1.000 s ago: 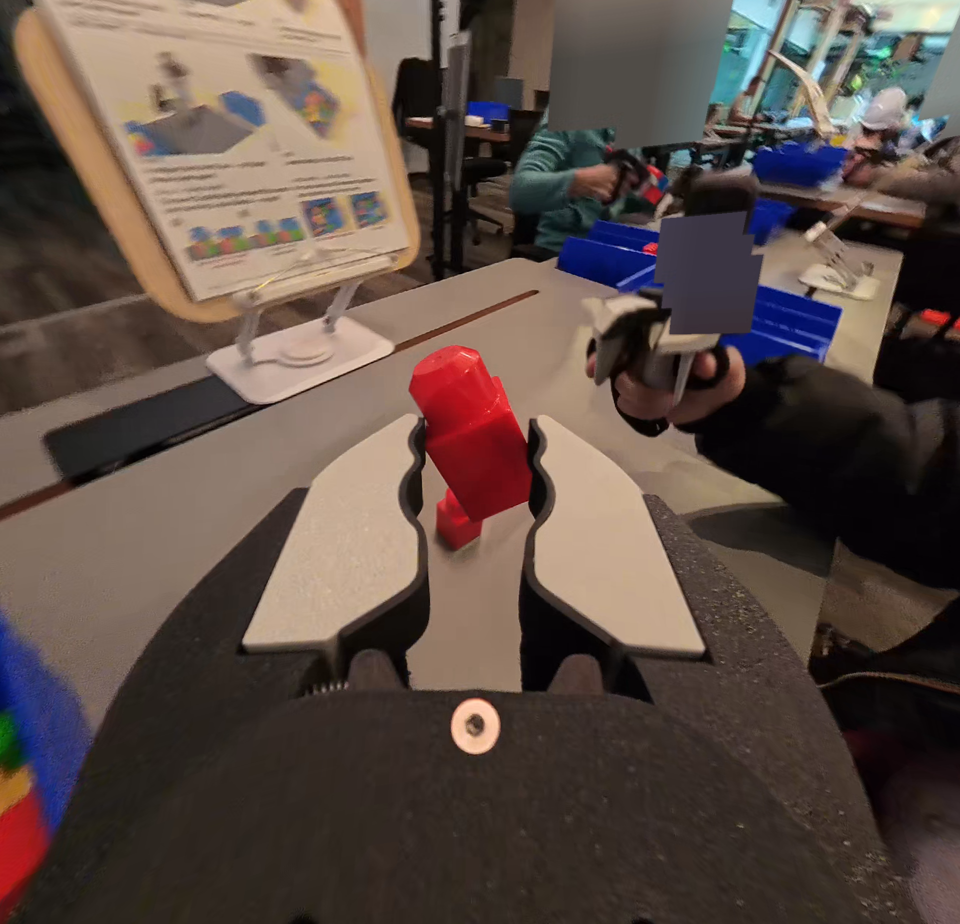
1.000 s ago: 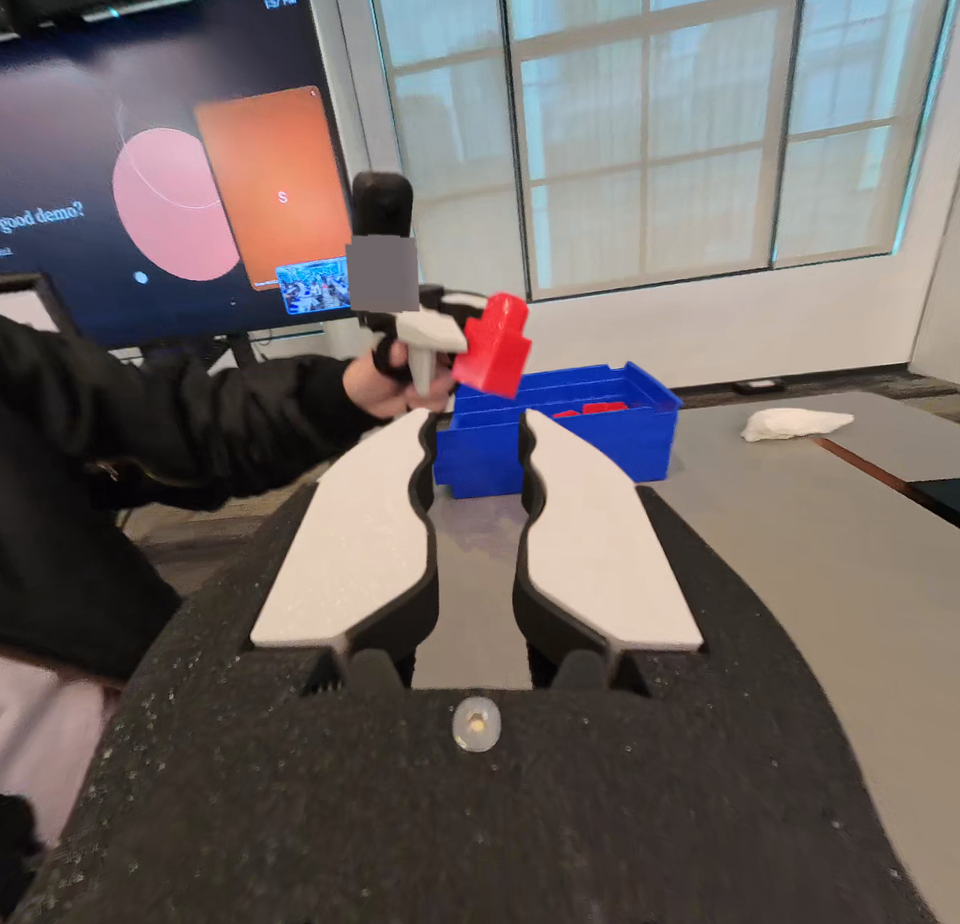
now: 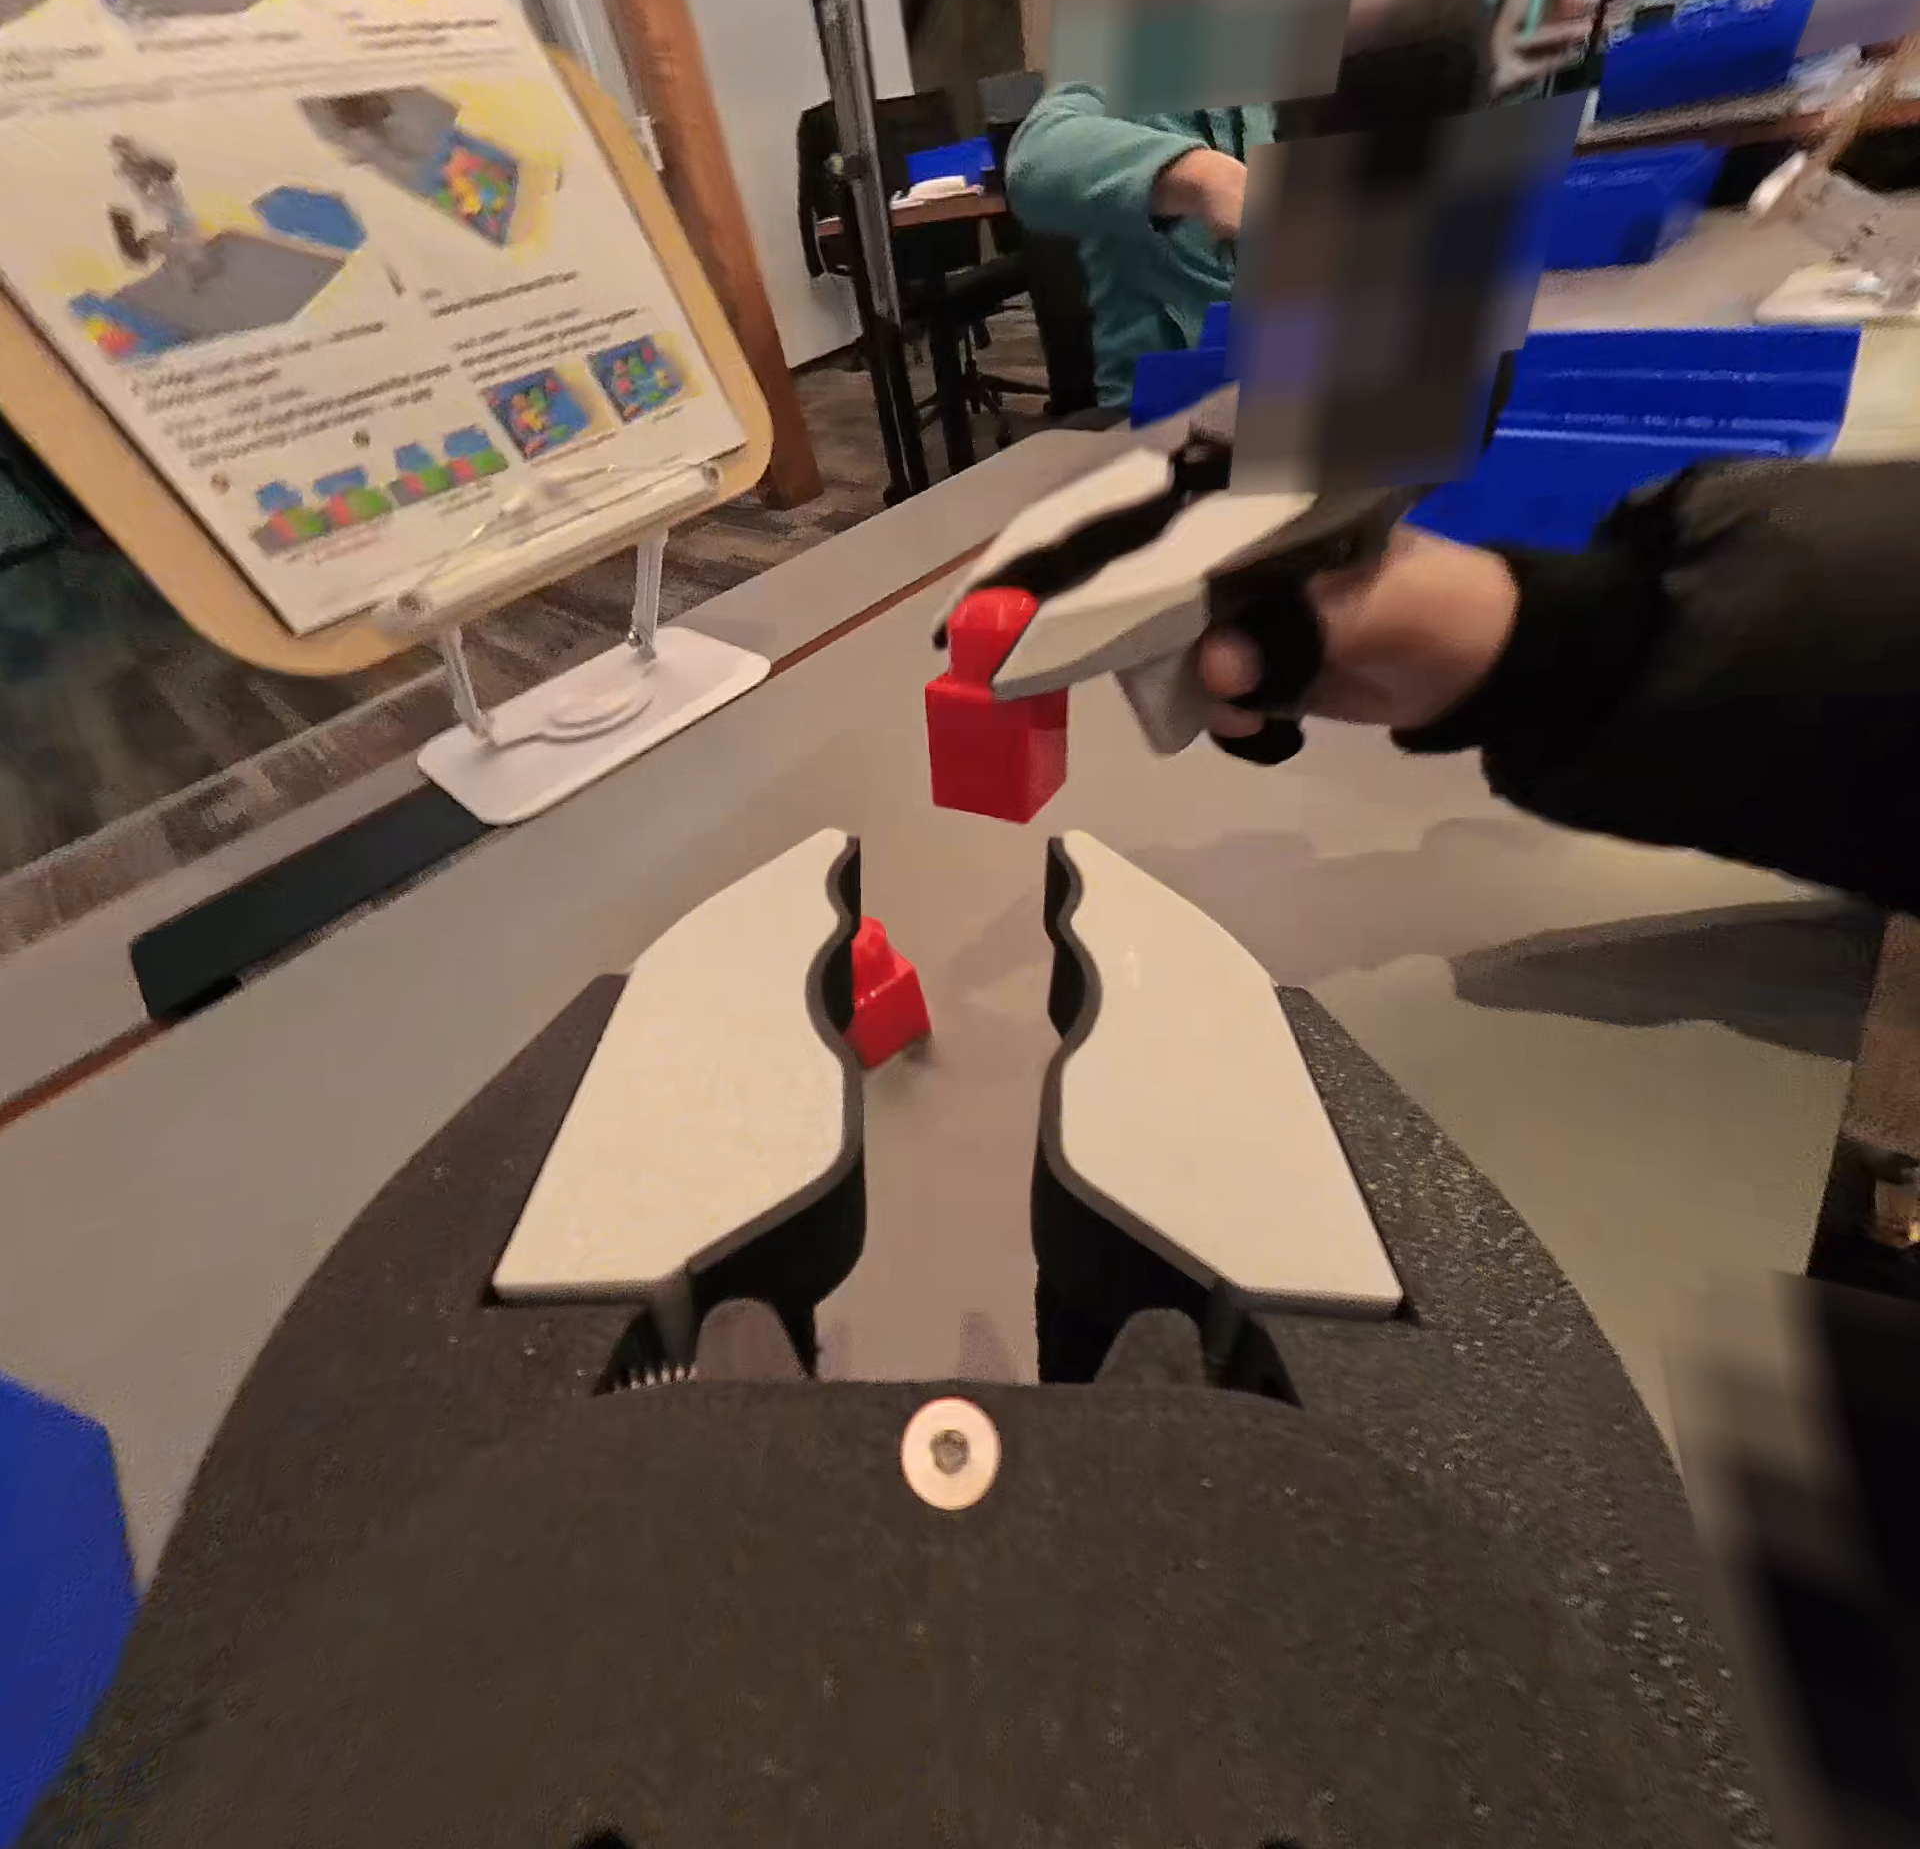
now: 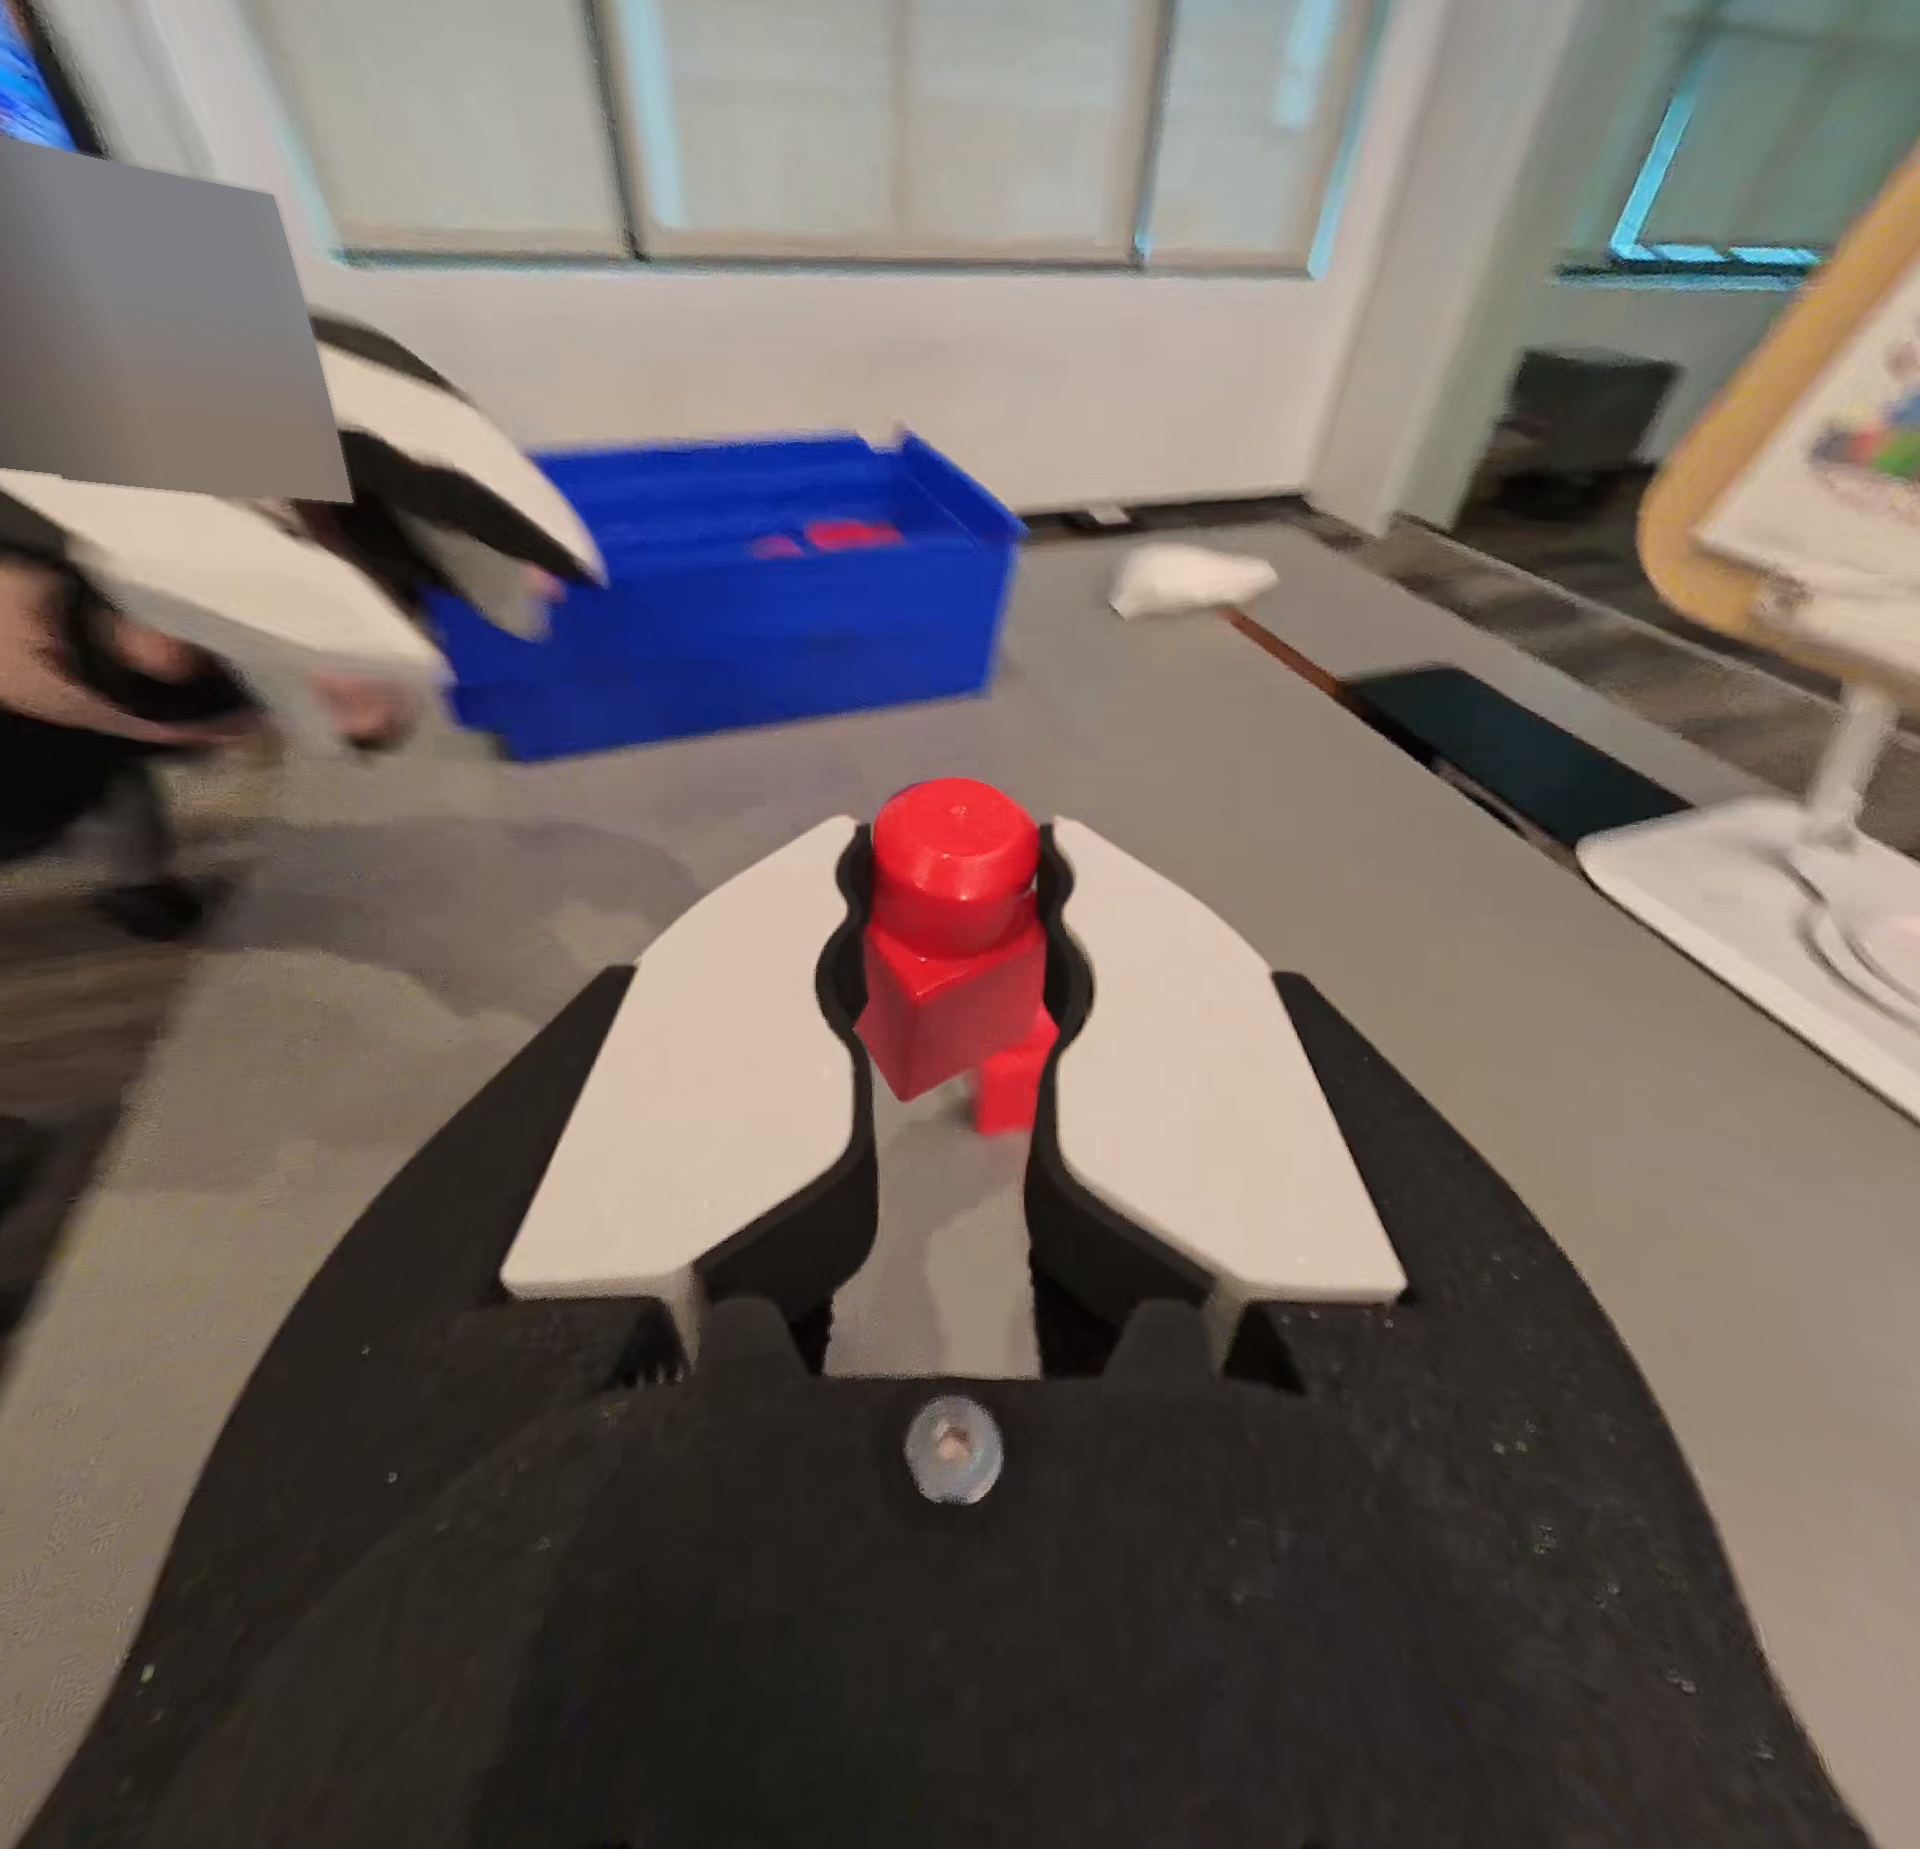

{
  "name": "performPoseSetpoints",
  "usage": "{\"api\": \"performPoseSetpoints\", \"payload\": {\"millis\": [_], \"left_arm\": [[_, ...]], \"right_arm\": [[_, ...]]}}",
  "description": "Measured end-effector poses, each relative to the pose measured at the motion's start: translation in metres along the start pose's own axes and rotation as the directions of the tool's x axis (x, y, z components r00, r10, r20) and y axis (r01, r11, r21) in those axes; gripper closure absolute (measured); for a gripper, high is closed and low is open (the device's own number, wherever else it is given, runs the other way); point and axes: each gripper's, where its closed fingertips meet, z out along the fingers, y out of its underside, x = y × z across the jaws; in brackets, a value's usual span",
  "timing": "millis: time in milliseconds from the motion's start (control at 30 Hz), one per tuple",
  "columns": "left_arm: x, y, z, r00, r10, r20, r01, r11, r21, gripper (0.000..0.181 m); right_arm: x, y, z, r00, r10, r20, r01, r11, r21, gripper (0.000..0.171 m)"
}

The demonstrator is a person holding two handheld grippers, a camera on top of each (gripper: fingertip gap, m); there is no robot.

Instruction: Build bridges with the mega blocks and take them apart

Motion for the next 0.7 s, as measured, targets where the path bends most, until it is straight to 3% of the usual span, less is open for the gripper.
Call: {"api": "performPoseSetpoints", "payload": {"millis": [100,233,333,700], "left_arm": [[-0.005,0.008,-0.015,0.993,-0.113,0.033,0.112,0.993,0.03,0.148],[-0.005,0.013,-0.034,0.989,-0.135,0.059,0.133,0.99,0.048,0.152],[-0.007,0.016,-0.045,0.986,-0.144,0.078,0.141,0.989,0.049,0.153],[-0.01,0.01,-0.061,0.983,-0.164,0.083,0.155,0.982,0.105,0.155]], "right_arm": [[0.018,0.047,0.018,0.998,-0.01,-0.064,0.004,0.996,-0.091,0.141],[0.034,0.089,0.03,0.993,0.015,-0.114,-0.036,0.981,-0.189,0.141],[0.039,0.097,0.035,0.986,0.065,-0.153,-0.094,0.977,-0.189,0.141],[0.042,0.109,0.044,0.972,0.025,-0.234,-0.091,0.957,-0.277,0.141]]}}
